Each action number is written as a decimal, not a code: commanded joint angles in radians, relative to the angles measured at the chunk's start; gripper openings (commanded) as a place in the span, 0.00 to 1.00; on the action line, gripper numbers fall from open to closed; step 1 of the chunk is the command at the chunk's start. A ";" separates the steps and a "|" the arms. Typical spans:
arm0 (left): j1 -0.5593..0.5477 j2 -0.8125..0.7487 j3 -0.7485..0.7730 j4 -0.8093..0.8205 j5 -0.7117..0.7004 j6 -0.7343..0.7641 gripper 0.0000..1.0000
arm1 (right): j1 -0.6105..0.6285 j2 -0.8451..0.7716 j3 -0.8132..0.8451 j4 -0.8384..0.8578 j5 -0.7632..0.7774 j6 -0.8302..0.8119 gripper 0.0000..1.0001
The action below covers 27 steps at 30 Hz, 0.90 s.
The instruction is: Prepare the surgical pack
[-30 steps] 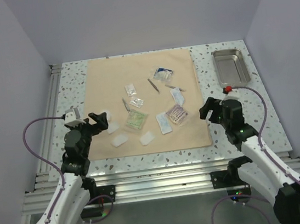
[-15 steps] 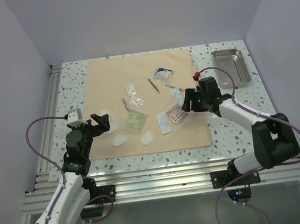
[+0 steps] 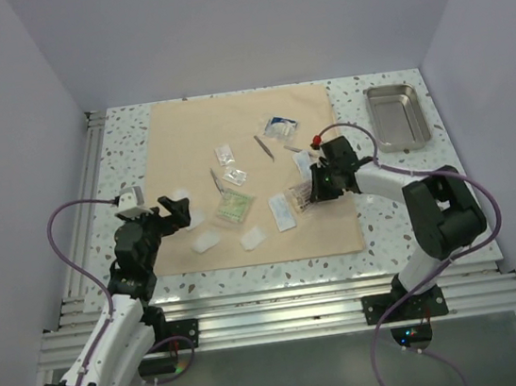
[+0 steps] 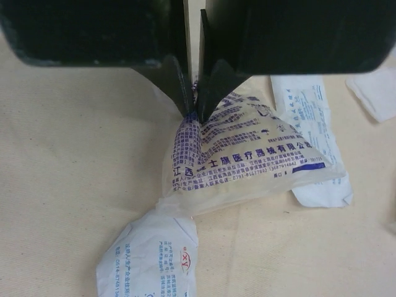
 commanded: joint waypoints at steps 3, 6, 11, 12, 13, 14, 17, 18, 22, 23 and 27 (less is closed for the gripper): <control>-0.005 0.001 0.005 0.058 0.021 0.011 1.00 | 0.001 -0.082 0.045 -0.029 -0.010 0.002 0.00; -0.005 0.001 0.005 0.057 0.026 0.011 1.00 | -0.017 -0.140 0.085 -0.066 0.038 0.014 0.00; -0.005 0.000 0.004 0.055 0.029 0.008 1.00 | -0.165 -0.220 0.180 -0.121 0.127 0.061 0.00; -0.006 0.001 0.004 0.058 0.030 0.008 1.00 | -0.189 -0.221 0.195 -0.124 0.148 0.087 0.00; -0.006 0.000 0.002 0.060 0.030 0.005 1.00 | -0.233 -0.220 0.221 -0.134 0.168 0.103 0.00; -0.006 0.004 0.002 0.061 0.030 0.005 1.00 | -0.255 -0.209 0.232 -0.131 0.208 0.118 0.00; -0.006 0.014 0.001 0.068 0.052 0.003 1.00 | -0.347 -0.170 0.261 -0.108 0.240 0.219 0.00; -0.006 0.017 0.001 0.069 0.055 0.002 1.00 | -0.387 -0.159 0.264 -0.080 0.242 0.283 0.00; -0.008 0.021 -0.006 0.074 0.066 -0.003 0.99 | -0.470 -0.102 0.276 -0.008 0.352 0.420 0.00; -0.008 0.020 -0.007 0.077 0.070 -0.005 0.99 | -0.475 -0.093 0.280 -0.002 0.386 0.448 0.00; -0.009 0.020 -0.009 0.083 0.073 -0.008 0.99 | -0.485 -0.025 0.286 0.056 0.507 0.653 0.00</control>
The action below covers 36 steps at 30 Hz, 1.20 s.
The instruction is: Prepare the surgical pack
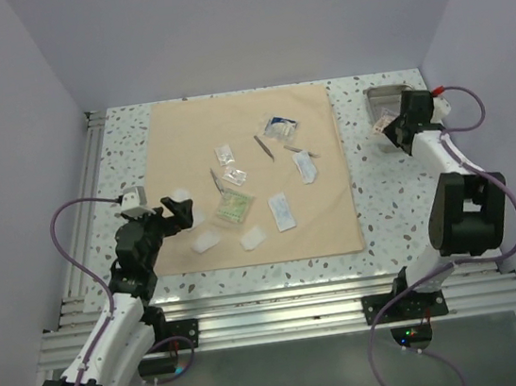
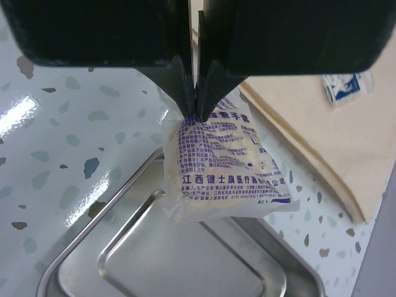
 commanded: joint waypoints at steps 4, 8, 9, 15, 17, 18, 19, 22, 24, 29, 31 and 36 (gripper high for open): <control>-0.010 0.001 -0.002 0.064 0.024 -0.005 0.99 | 0.001 0.114 0.084 0.135 0.196 0.336 0.00; -0.012 0.004 -0.001 0.062 0.021 -0.004 0.99 | 0.002 0.181 0.124 0.137 0.259 0.475 0.00; -0.013 0.004 -0.001 0.062 0.021 -0.002 0.99 | 0.002 0.198 0.144 0.155 0.257 0.511 0.00; -0.022 0.036 0.007 0.061 0.005 0.011 0.99 | 0.001 0.373 0.283 0.175 0.271 0.597 0.00; -0.022 0.038 0.005 0.061 0.001 0.015 0.99 | 0.001 0.434 0.321 0.163 0.279 0.627 0.00; -0.022 0.038 0.005 0.061 -0.002 0.018 0.99 | 0.001 0.450 0.347 0.161 0.300 0.638 0.00; -0.022 0.038 0.005 0.062 -0.004 0.018 0.99 | 0.002 0.464 0.357 0.163 0.314 0.650 0.11; -0.024 0.041 0.002 0.070 -0.004 0.019 0.99 | -0.001 0.501 0.355 0.241 0.320 0.672 0.46; -0.025 0.043 0.001 0.073 -0.005 0.021 0.99 | -0.001 0.502 0.385 0.237 0.310 0.634 0.68; -0.030 0.040 0.001 0.081 -0.002 0.021 0.99 | 0.017 0.354 0.299 0.240 0.288 0.502 0.74; -0.034 0.038 0.002 0.079 -0.001 0.021 0.99 | 0.042 0.271 0.266 0.225 0.280 0.352 0.68; -0.044 0.038 0.005 0.079 -0.004 0.018 0.99 | 0.080 0.168 0.212 0.166 -0.035 -0.020 0.63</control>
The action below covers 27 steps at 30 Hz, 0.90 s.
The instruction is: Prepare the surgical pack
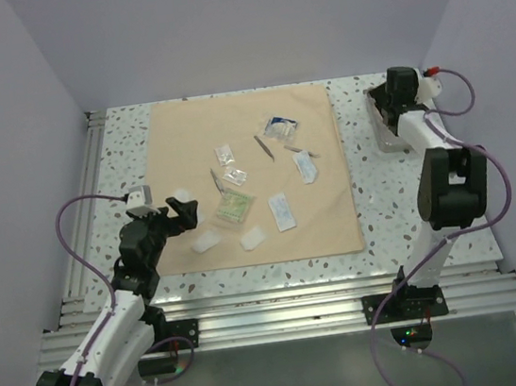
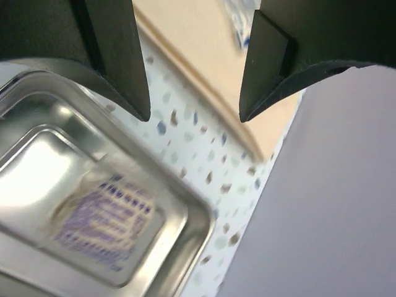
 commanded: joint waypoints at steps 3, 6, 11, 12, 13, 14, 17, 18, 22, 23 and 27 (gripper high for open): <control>-0.014 0.000 0.014 0.039 -0.009 0.016 0.99 | 0.061 -0.109 -0.041 -0.029 -0.442 -0.486 0.63; -0.016 0.000 0.020 0.030 -0.009 0.015 0.99 | 0.162 -0.053 0.031 -0.264 -0.514 -0.647 0.64; -0.019 0.002 0.024 0.026 -0.008 0.015 0.99 | 0.288 0.013 0.074 -0.368 -0.502 -0.796 0.62; -0.020 0.002 0.023 0.026 -0.008 0.015 0.99 | 0.312 0.042 0.097 -0.397 -0.502 -0.822 0.61; -0.021 0.005 0.024 0.026 -0.008 0.015 0.99 | 0.322 0.055 0.100 -0.400 -0.512 -0.830 0.60; -0.021 0.006 0.024 0.026 -0.009 0.015 0.99 | 0.328 0.069 0.105 -0.405 -0.522 -0.844 0.59; -0.024 0.009 0.026 0.025 -0.008 0.016 0.99 | 0.342 0.103 0.106 -0.403 -0.521 -0.846 0.56; -0.024 0.011 0.027 0.025 -0.009 0.016 1.00 | 0.343 0.110 0.103 -0.400 -0.516 -0.847 0.56; -0.025 0.017 0.029 0.025 -0.014 0.018 1.00 | 0.345 0.144 0.108 -0.400 -0.533 -0.852 0.45; -0.025 0.017 0.030 0.025 -0.012 0.018 1.00 | 0.345 0.153 0.106 -0.400 -0.541 -0.853 0.40; -0.027 0.019 0.030 0.023 -0.015 0.020 1.00 | 0.342 0.143 0.097 -0.379 -0.599 -0.843 0.10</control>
